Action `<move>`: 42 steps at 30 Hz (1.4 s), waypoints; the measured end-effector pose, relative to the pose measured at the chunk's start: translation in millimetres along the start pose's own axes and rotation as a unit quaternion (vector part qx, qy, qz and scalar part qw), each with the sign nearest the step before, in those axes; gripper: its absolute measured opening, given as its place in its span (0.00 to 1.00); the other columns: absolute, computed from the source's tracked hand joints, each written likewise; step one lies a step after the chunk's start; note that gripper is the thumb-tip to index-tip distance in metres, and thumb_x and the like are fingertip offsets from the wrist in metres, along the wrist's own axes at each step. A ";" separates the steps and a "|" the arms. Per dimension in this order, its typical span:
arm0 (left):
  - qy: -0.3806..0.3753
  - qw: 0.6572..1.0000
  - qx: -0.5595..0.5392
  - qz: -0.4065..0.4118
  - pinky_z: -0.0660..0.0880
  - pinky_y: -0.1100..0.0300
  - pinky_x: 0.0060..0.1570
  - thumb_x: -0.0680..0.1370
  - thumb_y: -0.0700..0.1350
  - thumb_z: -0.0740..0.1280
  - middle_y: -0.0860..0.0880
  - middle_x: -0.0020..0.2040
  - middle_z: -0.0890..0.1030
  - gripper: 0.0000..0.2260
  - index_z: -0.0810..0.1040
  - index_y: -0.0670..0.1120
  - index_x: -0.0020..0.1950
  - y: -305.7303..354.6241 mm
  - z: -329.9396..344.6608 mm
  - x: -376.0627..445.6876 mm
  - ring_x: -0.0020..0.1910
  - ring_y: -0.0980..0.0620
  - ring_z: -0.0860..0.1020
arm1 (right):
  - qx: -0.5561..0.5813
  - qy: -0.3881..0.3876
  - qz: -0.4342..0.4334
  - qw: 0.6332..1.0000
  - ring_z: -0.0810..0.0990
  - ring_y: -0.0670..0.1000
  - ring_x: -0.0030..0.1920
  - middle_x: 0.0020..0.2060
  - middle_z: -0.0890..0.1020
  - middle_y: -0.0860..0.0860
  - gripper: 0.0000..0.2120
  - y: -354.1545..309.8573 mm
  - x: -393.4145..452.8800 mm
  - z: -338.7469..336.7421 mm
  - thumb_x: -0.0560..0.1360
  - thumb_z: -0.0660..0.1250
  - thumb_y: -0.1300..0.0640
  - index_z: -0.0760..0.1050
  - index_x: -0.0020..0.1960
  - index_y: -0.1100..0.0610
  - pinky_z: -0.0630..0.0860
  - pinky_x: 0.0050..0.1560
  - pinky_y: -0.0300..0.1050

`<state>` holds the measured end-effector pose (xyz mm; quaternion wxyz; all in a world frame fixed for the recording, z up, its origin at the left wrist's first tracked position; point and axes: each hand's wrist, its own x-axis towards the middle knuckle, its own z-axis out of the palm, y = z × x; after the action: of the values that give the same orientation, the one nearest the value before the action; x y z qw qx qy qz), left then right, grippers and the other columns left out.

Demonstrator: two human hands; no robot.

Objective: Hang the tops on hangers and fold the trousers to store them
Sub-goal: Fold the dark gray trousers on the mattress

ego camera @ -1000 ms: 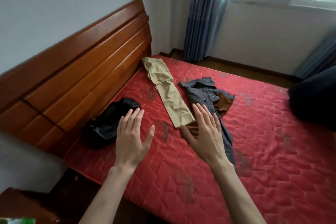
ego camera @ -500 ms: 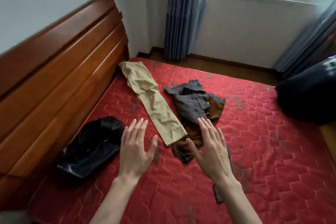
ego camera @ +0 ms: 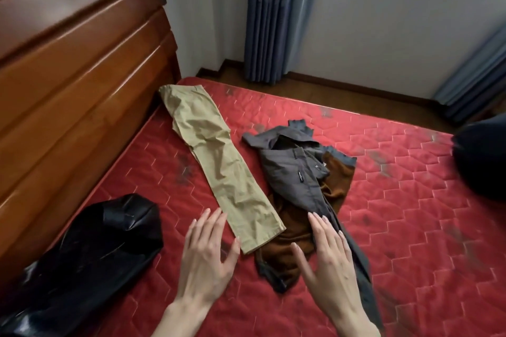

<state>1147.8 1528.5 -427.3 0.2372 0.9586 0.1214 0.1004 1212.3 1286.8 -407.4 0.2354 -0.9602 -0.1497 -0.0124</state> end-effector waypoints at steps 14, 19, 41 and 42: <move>-0.031 0.999 -0.022 -0.015 0.66 0.47 0.75 0.80 0.58 0.57 0.46 0.71 0.78 0.28 0.77 0.43 0.73 -21.5 215.1 75.1 0.75 0.46 0.72 | 0.005 -0.034 0.125 0.992 0.68 0.54 0.78 0.77 0.71 0.54 0.31 149.5 129.8 169.4 0.82 0.68 0.47 0.64 0.80 0.58 0.64 0.78 0.51; -0.079 0.996 0.005 0.033 0.72 0.43 0.72 0.79 0.58 0.58 0.46 0.68 0.80 0.27 0.79 0.42 0.70 -14.1 278.0 103.0 0.72 0.44 0.75 | 0.010 -0.035 0.171 0.985 0.65 0.56 0.79 0.80 0.67 0.55 0.36 203.6 181.4 199.4 0.81 0.68 0.48 0.58 0.83 0.60 0.63 0.78 0.52; -0.098 0.994 0.040 0.023 0.59 0.50 0.79 0.82 0.44 0.64 0.45 0.83 0.61 0.30 0.60 0.43 0.83 -19.4 304.3 206.6 0.82 0.47 0.59 | 0.054 0.013 -0.078 0.995 0.87 0.53 0.48 0.56 0.88 0.46 0.16 216.7 150.3 234.3 0.83 0.66 0.56 0.79 0.69 0.47 0.81 0.47 0.49; -0.096 0.994 0.045 0.027 0.58 0.51 0.79 0.81 0.41 0.63 0.45 0.83 0.59 0.31 0.58 0.43 0.83 -16.2 303.9 207.6 0.82 0.47 0.58 | 0.032 0.016 -0.116 0.993 0.87 0.51 0.47 0.55 0.88 0.46 0.17 223.5 140.6 231.3 0.81 0.67 0.58 0.80 0.69 0.49 0.80 0.44 0.47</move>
<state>1418.1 1469.7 -670.7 0.2012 0.9766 0.0761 0.0088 1401.3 1243.1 -699.9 0.2656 -0.9280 -0.2563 -0.0505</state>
